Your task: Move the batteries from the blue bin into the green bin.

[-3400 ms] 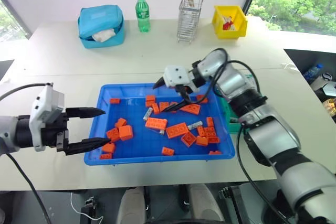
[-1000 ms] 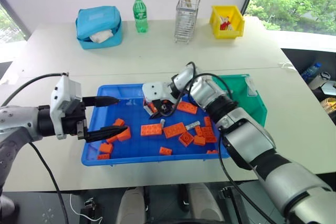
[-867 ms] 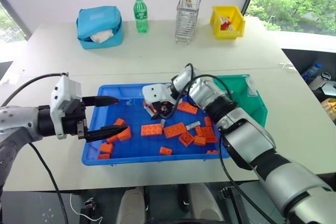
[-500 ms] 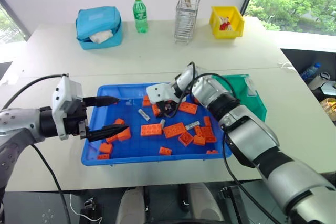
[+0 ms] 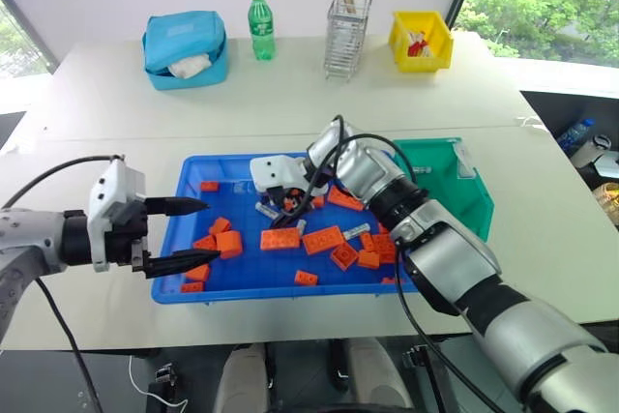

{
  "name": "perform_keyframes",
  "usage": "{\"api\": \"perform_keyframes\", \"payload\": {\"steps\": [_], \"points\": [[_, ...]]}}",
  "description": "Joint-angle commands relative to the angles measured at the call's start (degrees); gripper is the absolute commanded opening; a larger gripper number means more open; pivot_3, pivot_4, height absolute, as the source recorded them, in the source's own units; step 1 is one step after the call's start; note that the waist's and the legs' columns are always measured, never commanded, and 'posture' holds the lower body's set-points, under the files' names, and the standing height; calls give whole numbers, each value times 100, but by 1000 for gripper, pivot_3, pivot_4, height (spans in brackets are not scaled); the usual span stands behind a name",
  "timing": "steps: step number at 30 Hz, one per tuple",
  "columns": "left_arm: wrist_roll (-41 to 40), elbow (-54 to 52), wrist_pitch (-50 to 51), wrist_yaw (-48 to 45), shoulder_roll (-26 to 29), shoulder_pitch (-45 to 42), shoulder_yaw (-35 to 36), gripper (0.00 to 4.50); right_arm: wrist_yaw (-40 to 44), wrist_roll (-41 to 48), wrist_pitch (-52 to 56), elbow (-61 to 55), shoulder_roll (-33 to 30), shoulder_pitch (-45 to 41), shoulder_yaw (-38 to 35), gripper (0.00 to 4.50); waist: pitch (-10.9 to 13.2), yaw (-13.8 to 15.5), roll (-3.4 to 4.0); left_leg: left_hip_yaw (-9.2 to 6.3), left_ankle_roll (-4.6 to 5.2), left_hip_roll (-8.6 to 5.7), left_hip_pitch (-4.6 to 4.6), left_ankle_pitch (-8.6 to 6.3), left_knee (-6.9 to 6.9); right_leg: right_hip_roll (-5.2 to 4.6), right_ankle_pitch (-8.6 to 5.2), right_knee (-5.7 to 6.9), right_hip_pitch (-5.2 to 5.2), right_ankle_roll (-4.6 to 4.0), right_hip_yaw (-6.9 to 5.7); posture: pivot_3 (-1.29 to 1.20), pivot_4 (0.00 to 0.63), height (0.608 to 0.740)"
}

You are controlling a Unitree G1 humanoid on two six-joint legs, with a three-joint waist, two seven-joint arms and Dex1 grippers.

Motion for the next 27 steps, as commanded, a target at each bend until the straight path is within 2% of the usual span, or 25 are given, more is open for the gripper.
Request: {"api": "perform_keyframes", "payload": {"steps": [1, 11, 13, 15, 18, 23, 27], "points": [[-32, -57, -54, -10, 62, -127, 139, 4500, -209, -94, -85, 160, 13, -77, 65, 2810, 0, -1, 0, 0, 0, 0, 0, 0, 0, 0, 0, 0, 0, 0, 0, 0, 150, 736], [-152, -101, 34, 16, 37, -360, 73, 4500, -339, -178, -297, 480, 76, 48, 208, 2810, -2, -11, -2, -3, 0, 1, 5, 0, -2, 4, 0, 1, 4, 0, 0, 0, 150, 736], [-142, -105, 25, -19, 47, -369, 52, 4500, -297, -152, -279, 396, 106, 74, 215, 2294, -2, -13, -2, -4, 0, 1, 5, 0, -2, 4, 0, 2, 3, 0, 0, 0, 150, 736], [-103, -107, 0, -25, 38, -376, 7, 4500, -252, -121, -253, 320, 135, 92, 208, 1524, -2, -13, -2, -4, 0, 2, 5, 0, -2, 6, 0, 2, 3, 0, 0, 0, 150, 736], [-54, -86, -37, -13, 12, -409, -63, 4500, -244, -96, -218, 221, 152, 108, 183, 61, -2, -9, -2, -5, 1, 2, 5, 0, -2, 6, 0, 3, 3, 0, 0, 0, 150, 736], [-77, -65, -32, -10, -30, -451, -122, 4500, -25, 22, 3, -256, 20, 221, 125, 9, -1, -2, -2, -5, 0, 2, 4, 0, -1, 5, 0, 2, 3, -1, 0, 0, 150, 736], [-166, -61, 5, 11, -124, -527, -214, 4500, 165, 194, 372, -1058, -280, 380, -37, 9, -1, 11, -2, -5, 0, 2, 1, 0, -1, 5, 0, 2, 2, 0, 0, 0, 150, 736]]}}
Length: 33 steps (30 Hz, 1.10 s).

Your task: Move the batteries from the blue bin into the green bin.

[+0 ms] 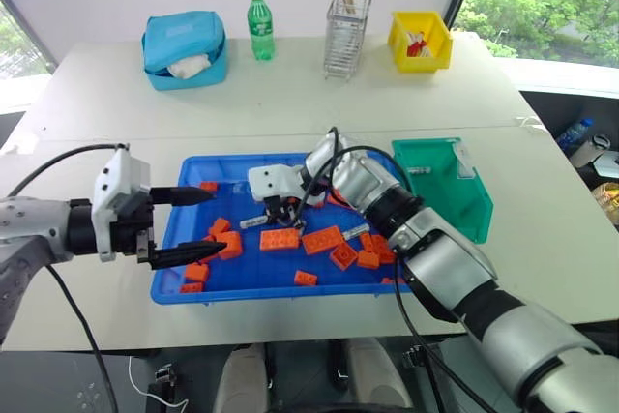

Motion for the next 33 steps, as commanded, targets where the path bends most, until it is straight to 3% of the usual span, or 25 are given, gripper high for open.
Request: {"api": "perform_keyframes", "payload": {"steps": [1, 8, 15, 20, 25, 31, 32, 33], "points": [[-169, -71, -3, 12, -106, -162, -27, 4500, 223, 273, 455, -1003, -360, 79, -252, 9, 0, 10, 0, -1, 0, 0, -2, 0, 0, 0, 0, 0, -1, 0, -1, 0, 150, 736], [-218, -69, -69, 305, -590, -576, -334, 4500, 428, 1106, 2551, -3284, -1749, 376, -1361, 9, 2, 61, -1, -3, 0, -2, -4, 0, 1, -1, 1, -2, -1, 2, -1, 0, 150, 736], [16, 235, -283, 275, -967, -1027, -797, 4500, -33, 1659, 4150, -4841, -3899, 1543, -3003, 9, 4, 189, -8, -2, 1, -6, -4, -1, 2, -2, -2, -10, 0, 0, -1, 0, 150, 736], [117, 500, -389, -74, -864, -1085, -905, 4500, -474, 2044, 4915, -5714, -4734, 2857, -4111, 9, 5, 142, -9, -3, 4, -4, -3, -2, 1, 2, -3, -18, -1, 0, 4, 0, 150, 736], [179, 707, -426, -305, -826, -1191, -944, 4500, -995, 2337, 5141, -6136, -4879, 3923, -4729, 9, 7, 140, -12, -10, 6, -3, 3, -3, 0, 8, -9, -16, 2, -4, 5, 0, 150, 736], [224, 795, -431, -471, -833, -1304, -984, 4500, -1465, 2700, 4924, -6083, -4884, 4152, -4680, 3085, 9, 151, -15, -9, 6, -4, 1, -3, 2, 6, -10, -19, 4, -6, 6, 0, 150, 736], [231, 799, -427, -487, -831, -1315, -982, 4500, -1467, 2776, 4809, -6055, -4931, 4038, -4619, 3494, 9, 151, -15, -9, 6, -4, 1, -3, 2, 7, -10, -18, 4, -6, 6, 0, 150, 736], [235, 799, -420, -497, -828, -1322, -977, 4500, -1446, 2862, 4709, -6039, -4974, 3915, -4561, 3494, 9, 145, -14, -9, 6, -4, 1, -3, 2, 7, -10, -18, 4, -6, 6, 0, 150, 736]]}}
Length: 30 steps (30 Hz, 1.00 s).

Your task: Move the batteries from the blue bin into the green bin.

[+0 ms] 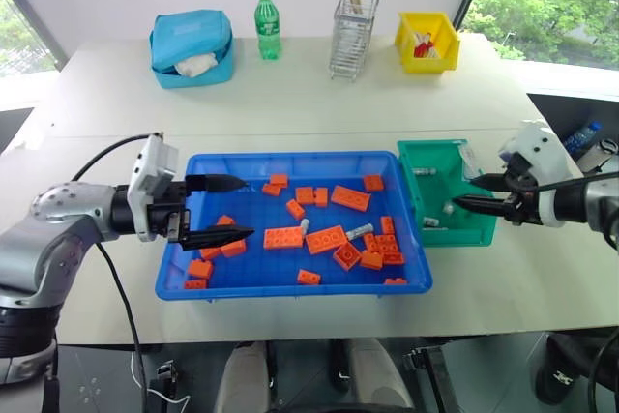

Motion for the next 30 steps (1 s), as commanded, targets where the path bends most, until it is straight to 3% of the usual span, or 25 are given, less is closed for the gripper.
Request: {"api": "perform_keyframes", "payload": {"steps": [1, 7, 14, 18, 21, 22, 30], "points": [[6, -67, -98, -78, 81, -85, 52, 4500, 7, 341, -409, -76, -218, -503, 78, 3494, 0, -11, 0, 0, 0, 0, 0, 0, 0, 0, 0, 0, 0, 0, 0, 0, 150, 736], [-4, -210, -84, -60, 129, 129, 173, 4500, 153, 828, -742, -213, 144, -1763, 1255, 3494, 2, -32, -2, -3, 1, 4, 1, -1, -3, 7, -3, 1, -3, -5, 1, 0, 150, 736], [4, -379, -129, 119, 163, 344, 389, 4500, -262, 566, -840, 259, 1360, -2404, 3157, 3494, 5, 14, -9, -2, 2, 4, -4, -1, -3, 4, -3, 1, -4, -6, 0, 0, 150, 736], [-100, -527, -71, 227, 188, 473, 523, 4500, -557, 554, -690, 256, 1789, -2308, 3616, 3494, 5, 29, -9, 2, 2, 2, -11, 0, 3, -3, -3, 0, -5, -6, -2, 0, 150, 736], [-159, -674, -44, 241, 215, 637, 602, 4500, -818, 521, -618, 343, 2075, -2296, 3811, 4391, 5, 16, -10, 3, 1, 2, -11, -1, 6, -4, -3, 0, -3, -6, -1, 0, 150, 736], [-168, -706, -39, 244, 222, 671, 616, 4500, -918, 498, -590, 408, 2157, -2299, 3843, 4488, 5, 13, -10, 2, 2, 2, -11, -1, 6, -3, -3, 1, -3, -6, -2, 0, 150, 736], [-230, -816, -57, 286, 272, 791, 632, 4500, -1284, 551, -335, 412, 2438, -1980, 4074, 4488, 5, 15, -11, 1, 1, 3, -9, -1, 6, -2, -3, 5, -4, -6, -2, 0, 150, 736]]}}
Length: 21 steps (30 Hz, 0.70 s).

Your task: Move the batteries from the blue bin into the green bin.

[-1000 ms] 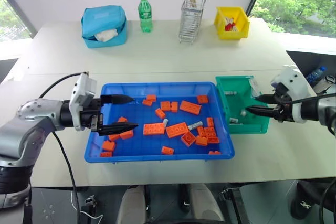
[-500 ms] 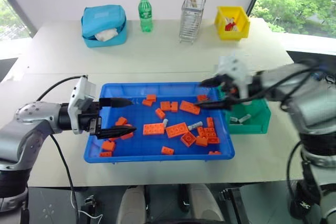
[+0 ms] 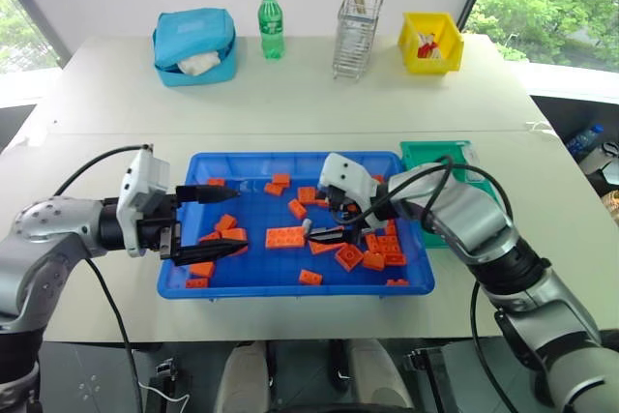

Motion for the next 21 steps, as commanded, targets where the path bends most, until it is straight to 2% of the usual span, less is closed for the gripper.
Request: {"api": "perform_keyframes", "payload": {"steps": [1, 14, 17, 19, 21], "points": [[-96, -226, -29, 13, 92, 37, 192, 4500, -129, 66, 66, -167, 123, 102, 54, 4488, 0, -2, 0, 0, 0, 0, 0, 0, 0, 0, 0, 0, 0, 0, 0, 0, 150, 736], [-88, -148, -1, -66, 173, -187, 49, 4500, -347, -42, -114, 190, 457, 318, 395, 4488, 0, -10, -1, -2, 0, 0, 1, 0, -1, 2, 0, 1, 0, 0, -1, 0, 150, 736], [-79, -50, 7, -112, 203, -317, 1, 4500, -438, -408, -565, 418, 428, 346, 698, 4488, -3, -10, -4, -2, 0, 0, 1, 0, -1, 2, 0, 1, 1, 0, -1, 0, 150, 736], [-77, -8, 10, -124, 202, -398, -48, 4500, -458, -537, -791, 542, 414, 360, 742, 3976, -5, -12, -7, -2, 0, 0, 4, 0, -1, 3, 0, 1, 3, 0, -1, 0, 150, 736], [-71, 13, 20, -121, 185, -463, -94, 4500, -413, -539, -853, 541, 392, 378, 674, 3155, -6, -12, -8, -2, 0, 0, 7, 0, 0, 3, 0, 1, 6, 0, -1, 0, 150, 736]]}}
